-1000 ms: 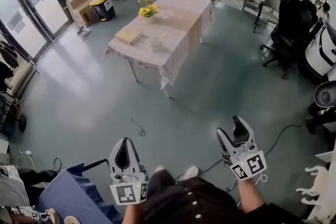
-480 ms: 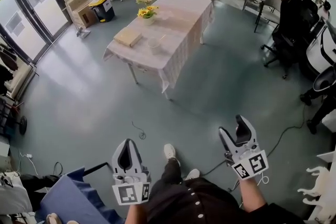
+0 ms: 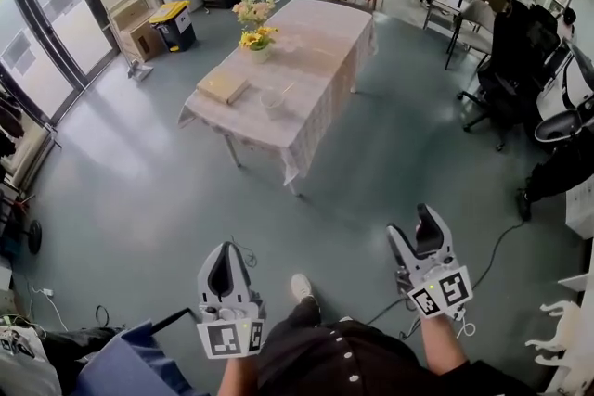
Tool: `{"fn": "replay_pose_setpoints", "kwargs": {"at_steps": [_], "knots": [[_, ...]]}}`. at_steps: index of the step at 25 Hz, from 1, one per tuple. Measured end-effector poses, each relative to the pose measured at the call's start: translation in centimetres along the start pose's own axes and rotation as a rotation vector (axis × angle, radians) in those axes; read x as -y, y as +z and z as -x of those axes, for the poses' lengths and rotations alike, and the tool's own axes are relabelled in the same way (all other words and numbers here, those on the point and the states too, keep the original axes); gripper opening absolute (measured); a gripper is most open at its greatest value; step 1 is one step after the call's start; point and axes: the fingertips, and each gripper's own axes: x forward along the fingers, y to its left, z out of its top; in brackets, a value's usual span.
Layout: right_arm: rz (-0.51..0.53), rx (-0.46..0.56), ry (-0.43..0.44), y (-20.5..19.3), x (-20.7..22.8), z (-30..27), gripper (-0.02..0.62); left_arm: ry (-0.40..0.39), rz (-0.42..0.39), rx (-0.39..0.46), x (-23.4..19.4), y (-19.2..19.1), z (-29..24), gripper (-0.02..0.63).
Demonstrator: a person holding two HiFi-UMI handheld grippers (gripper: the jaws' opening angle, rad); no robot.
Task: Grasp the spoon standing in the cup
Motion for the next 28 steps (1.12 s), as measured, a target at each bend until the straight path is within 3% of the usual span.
{"fn": "replay_pose_setpoints", "kwargs": {"at_steps": [11, 18, 28], "knots": [[0.023, 0.011, 0.008, -0.9, 1.2, -9.0, 0.287, -0.011, 0.006, 0.026, -4.6, -1.1, -7.7, 0.009], [-0.038, 0.061, -0.026, -0.3, 1.7, -13.9, 0.287, -0.022, 0.067, 0.024, -8.5, -1.7, -11.6, 0.009], [-0.035, 0.006, -0.046, -2.2, 1.9, -17.8, 0.287, -0.052, 0.07, -0.014, -11.0, -3.5, -15.6, 0.009]]}}
